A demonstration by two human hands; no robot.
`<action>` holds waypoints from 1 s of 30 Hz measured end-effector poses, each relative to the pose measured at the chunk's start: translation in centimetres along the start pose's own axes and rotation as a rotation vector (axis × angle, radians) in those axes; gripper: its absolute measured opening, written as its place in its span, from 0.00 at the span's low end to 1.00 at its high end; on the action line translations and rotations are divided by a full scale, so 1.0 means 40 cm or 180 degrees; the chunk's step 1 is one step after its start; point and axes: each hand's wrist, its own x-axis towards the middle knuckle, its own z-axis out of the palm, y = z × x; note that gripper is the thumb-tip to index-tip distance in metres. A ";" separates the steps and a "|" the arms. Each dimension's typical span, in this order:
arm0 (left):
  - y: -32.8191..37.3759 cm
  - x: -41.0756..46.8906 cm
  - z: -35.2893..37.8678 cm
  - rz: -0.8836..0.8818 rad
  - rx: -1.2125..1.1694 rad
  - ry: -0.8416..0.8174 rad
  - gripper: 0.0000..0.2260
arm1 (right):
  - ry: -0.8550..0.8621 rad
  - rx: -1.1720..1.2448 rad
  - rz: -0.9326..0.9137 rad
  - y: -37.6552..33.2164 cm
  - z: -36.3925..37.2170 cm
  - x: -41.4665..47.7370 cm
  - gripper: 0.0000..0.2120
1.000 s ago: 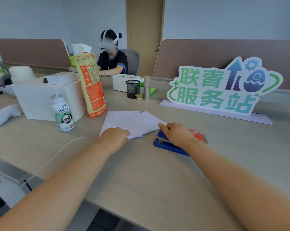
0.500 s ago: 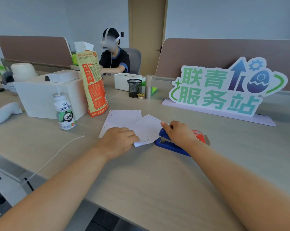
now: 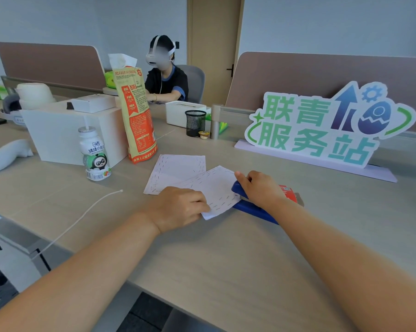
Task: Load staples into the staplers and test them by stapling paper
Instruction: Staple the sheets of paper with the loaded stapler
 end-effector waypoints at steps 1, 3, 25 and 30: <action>0.005 -0.001 0.001 -0.0015 -0.0046 -0.0071 0.10 | -0.0015 -0.0010 0.0003 -0.001 0.000 0.001 0.24; 0.013 -0.003 0.005 -0.0004 -0.0155 -0.0181 0.10 | -0.0069 -0.0038 0.0009 -0.005 -0.002 0.002 0.24; -0.012 -0.003 0.016 -0.1969 -0.1264 -0.1607 0.35 | -0.1256 -0.0519 0.0076 -0.085 -0.004 0.076 0.24; -0.019 0.001 0.025 -0.1833 -0.1228 -0.1729 0.45 | -0.1426 -0.0216 0.0148 -0.109 -0.035 0.061 0.21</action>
